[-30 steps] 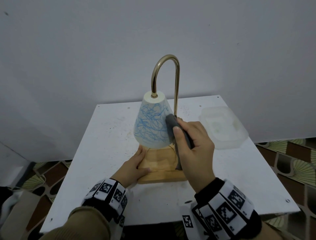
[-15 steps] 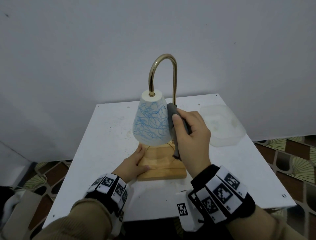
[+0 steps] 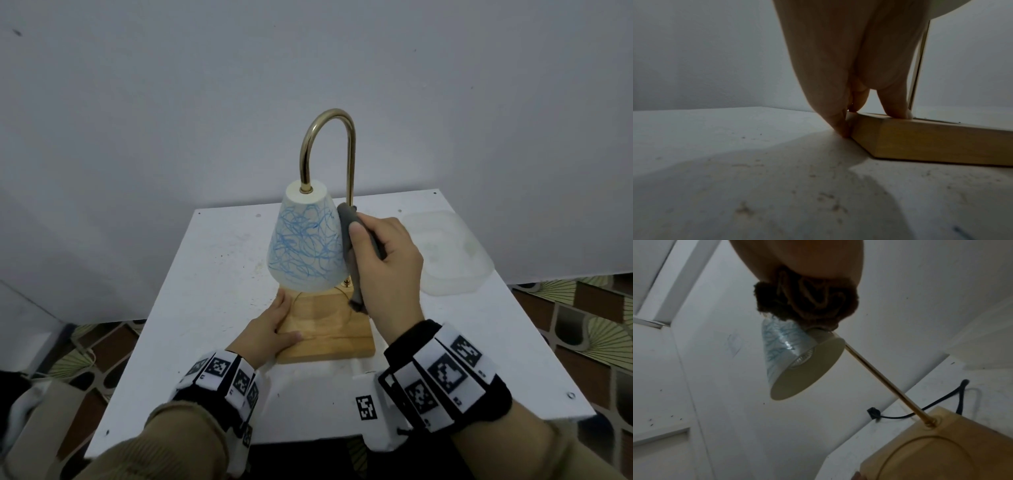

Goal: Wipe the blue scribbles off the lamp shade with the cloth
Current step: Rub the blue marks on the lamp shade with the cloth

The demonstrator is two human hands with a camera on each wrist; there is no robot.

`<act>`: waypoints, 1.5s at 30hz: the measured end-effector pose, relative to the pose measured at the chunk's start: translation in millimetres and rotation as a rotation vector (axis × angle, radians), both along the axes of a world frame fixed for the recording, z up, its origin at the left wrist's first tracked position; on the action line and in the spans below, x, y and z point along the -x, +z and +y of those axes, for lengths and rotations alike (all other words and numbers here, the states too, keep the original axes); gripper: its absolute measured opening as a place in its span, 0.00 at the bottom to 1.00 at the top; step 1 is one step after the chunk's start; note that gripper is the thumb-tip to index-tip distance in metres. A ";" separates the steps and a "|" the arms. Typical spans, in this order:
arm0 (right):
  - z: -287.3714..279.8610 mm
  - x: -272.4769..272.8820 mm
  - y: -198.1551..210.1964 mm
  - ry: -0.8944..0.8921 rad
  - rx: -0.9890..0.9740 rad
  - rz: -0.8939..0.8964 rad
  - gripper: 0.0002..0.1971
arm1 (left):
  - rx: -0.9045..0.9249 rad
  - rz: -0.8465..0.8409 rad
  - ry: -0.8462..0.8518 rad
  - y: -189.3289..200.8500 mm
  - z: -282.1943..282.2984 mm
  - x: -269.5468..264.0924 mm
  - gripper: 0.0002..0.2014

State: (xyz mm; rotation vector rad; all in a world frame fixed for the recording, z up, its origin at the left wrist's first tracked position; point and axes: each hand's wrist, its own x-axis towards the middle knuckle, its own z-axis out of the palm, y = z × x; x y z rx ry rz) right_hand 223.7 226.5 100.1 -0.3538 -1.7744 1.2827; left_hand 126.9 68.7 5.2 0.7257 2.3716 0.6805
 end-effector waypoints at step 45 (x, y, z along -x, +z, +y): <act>-8.9 -18.8 -22.6 -0.010 -0.145 0.028 0.08 | 0.018 0.029 -0.005 -3.8 1.2 -1.8 0.43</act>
